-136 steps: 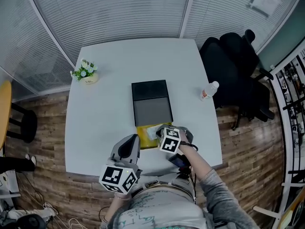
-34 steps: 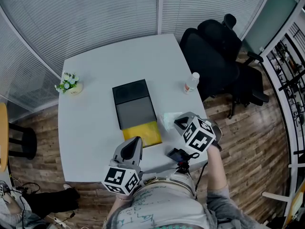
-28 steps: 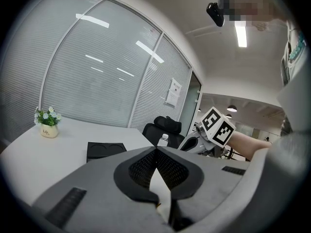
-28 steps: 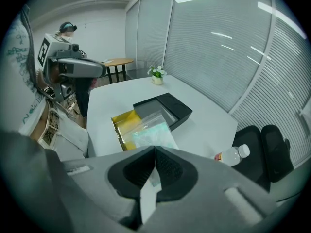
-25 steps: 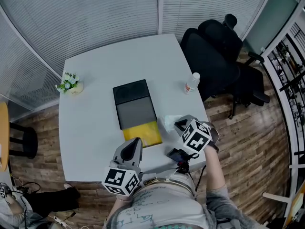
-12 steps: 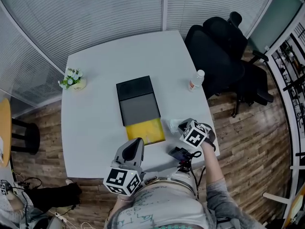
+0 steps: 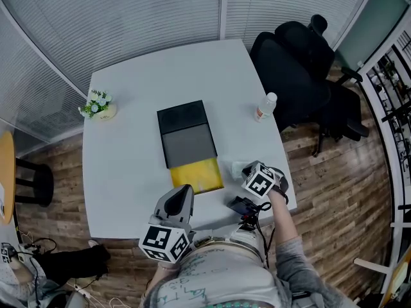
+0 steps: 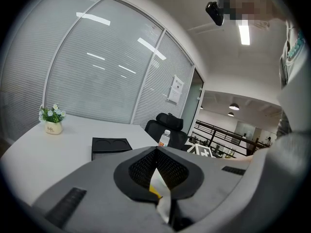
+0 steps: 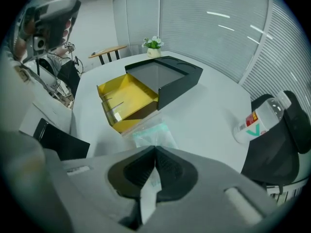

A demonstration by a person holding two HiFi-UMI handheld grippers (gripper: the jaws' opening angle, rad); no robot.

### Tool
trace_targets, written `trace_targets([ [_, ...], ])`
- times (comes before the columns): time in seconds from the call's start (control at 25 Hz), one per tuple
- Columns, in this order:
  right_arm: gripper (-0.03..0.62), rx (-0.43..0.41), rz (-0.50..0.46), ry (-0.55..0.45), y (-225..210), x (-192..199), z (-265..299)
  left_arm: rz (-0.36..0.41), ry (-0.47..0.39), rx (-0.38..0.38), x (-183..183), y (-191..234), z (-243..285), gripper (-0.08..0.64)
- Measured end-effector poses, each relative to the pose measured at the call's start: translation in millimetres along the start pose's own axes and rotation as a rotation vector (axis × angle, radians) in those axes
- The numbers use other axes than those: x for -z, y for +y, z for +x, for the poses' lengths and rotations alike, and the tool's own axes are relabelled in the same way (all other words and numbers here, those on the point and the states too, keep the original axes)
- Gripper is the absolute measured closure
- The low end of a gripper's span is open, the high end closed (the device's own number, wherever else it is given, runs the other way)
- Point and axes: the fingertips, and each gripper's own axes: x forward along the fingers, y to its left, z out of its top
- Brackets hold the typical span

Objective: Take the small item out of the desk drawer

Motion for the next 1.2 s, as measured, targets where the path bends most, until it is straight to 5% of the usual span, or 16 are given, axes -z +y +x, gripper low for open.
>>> trace_targets([
  [1.2, 0.56, -0.055, 0.132, 0.034, -1.0, 23.8, 41.8, -0.012, 0.014, 0.021, 1.0, -1.3, 8.1, 0.563],
])
